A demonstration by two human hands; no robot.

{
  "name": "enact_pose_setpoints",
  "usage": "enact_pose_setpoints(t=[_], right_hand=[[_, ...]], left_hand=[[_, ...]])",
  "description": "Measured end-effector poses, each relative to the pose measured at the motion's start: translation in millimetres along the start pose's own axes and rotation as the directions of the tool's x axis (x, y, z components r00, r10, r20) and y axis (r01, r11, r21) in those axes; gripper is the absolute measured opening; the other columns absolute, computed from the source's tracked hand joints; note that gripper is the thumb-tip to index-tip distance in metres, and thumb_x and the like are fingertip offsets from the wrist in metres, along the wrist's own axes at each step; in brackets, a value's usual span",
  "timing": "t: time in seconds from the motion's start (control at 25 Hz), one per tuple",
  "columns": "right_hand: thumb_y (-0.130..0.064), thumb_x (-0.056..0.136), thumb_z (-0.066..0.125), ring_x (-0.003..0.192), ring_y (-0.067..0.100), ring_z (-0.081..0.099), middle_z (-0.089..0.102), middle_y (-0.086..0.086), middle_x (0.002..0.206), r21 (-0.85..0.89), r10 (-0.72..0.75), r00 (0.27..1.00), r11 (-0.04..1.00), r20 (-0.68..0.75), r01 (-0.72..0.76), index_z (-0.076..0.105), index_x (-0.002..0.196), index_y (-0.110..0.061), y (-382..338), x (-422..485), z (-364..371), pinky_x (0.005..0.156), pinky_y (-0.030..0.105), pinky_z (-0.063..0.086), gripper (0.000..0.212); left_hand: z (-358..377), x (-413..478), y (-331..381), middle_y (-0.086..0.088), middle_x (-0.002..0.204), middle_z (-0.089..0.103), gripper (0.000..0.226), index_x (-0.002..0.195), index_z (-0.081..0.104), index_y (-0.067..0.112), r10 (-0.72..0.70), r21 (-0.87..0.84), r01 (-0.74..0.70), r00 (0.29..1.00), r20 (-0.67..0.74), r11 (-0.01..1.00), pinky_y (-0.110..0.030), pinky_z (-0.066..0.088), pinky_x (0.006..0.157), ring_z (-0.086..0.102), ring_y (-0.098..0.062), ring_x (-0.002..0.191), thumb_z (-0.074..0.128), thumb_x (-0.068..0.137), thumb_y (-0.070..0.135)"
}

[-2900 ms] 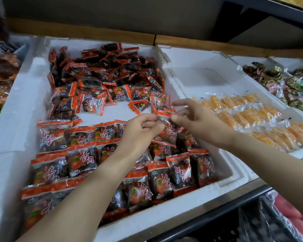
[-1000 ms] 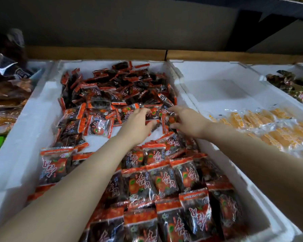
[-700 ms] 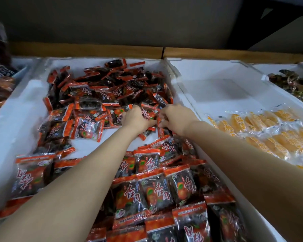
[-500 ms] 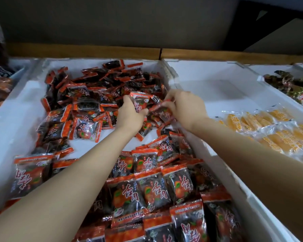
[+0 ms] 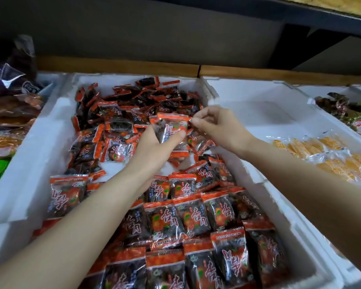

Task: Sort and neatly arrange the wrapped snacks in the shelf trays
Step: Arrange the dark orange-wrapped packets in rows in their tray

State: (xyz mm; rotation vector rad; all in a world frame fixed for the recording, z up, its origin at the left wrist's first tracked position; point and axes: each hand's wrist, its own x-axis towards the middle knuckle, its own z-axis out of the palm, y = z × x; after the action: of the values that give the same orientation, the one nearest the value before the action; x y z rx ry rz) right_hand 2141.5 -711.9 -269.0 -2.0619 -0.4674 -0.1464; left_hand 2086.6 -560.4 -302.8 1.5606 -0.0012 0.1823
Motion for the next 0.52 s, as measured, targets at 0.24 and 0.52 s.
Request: enact_pose_setpoints(t=[0.24, 0.52], right_hand=[[-0.013, 0.083, 0.068, 0.109, 0.024, 0.057, 0.063, 0.011, 0.116, -0.685, 0.231, 0.939, 0.729, 0.257, 0.008, 0.062, 0.114, -0.005, 53, 16, -2, 0.095, 0.028, 0.041, 0.033], [-0.02, 0.081, 0.071, 0.092, 0.019, 0.057, 0.064, 0.006, 0.11, -0.793, 0.377, 0.868, 0.608, 0.323, 0.031, 0.063, 0.112, -0.011, 52, 29, 9, 0.081, 0.023, 0.044, 0.034]], left_hand=[[-18, -16, -13, 0.004, 0.116, 0.064, 0.057, 0.117, 0.053, 0.025, -0.018, -0.027, 0.017, 0.999, -0.043, 0.999, -0.047, 0.047, 0.097, 0.061, -0.021, 0.108, 0.075, 0.071, 0.051], [-22, -21, -19, 0.009, 0.111, 0.061, 0.034, 0.112, 0.052, 0.025, 0.013, -0.045, -0.014, 0.999, -0.035, 0.999, -0.023, 0.044, 0.09, 0.058, -0.008, 0.104, 0.067, 0.085, 0.036]])
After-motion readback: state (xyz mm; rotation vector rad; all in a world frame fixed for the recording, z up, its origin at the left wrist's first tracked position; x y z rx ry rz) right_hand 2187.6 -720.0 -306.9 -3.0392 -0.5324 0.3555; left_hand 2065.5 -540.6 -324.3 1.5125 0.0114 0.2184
